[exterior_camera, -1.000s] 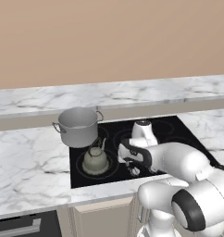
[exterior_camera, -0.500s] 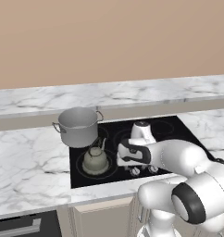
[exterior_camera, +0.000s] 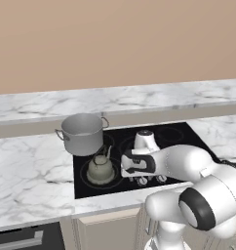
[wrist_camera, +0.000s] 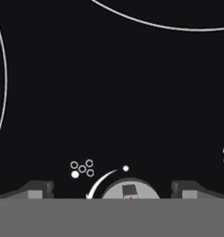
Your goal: Pick the kettle from the counter and place it on a stove burner. Then turn the burner on.
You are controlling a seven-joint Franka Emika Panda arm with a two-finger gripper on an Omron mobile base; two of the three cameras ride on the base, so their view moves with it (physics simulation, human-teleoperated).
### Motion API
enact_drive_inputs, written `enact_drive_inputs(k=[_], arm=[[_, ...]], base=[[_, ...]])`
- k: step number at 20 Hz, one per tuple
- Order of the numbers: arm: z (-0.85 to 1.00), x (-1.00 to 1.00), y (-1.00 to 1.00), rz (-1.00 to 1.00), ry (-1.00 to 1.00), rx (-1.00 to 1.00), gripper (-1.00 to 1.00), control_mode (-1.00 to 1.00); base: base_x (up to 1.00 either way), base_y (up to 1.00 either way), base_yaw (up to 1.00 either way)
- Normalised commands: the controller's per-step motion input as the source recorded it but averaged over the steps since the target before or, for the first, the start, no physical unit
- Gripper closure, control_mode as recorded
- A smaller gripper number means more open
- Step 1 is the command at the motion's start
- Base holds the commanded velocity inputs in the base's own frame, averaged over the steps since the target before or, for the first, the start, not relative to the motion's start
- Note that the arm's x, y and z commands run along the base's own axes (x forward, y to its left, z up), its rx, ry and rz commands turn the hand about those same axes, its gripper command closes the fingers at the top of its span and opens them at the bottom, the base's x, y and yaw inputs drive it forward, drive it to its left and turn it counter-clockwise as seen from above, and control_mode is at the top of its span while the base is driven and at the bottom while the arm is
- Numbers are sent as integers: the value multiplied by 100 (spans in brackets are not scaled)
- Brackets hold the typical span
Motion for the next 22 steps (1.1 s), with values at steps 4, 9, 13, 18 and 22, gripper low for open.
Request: enact_drive_inputs(k=[4, 9, 13, 18, 22], arm=[[-96, -50, -29, 0, -10, 0, -100, -100], [-74, -52, -25, 0, -7, 1, 100, -100], [-64, -56, -30, 0, -4, 1, 100, -100], [-63, -67, -36, 0, -1, 1, 100, -100], [-66, -62, -32, 0, 0, 0, 100, -100]], base=[[0, 0, 0], [0, 0, 0], [0, 0, 0], [0, 0, 0], [0, 0, 0]])
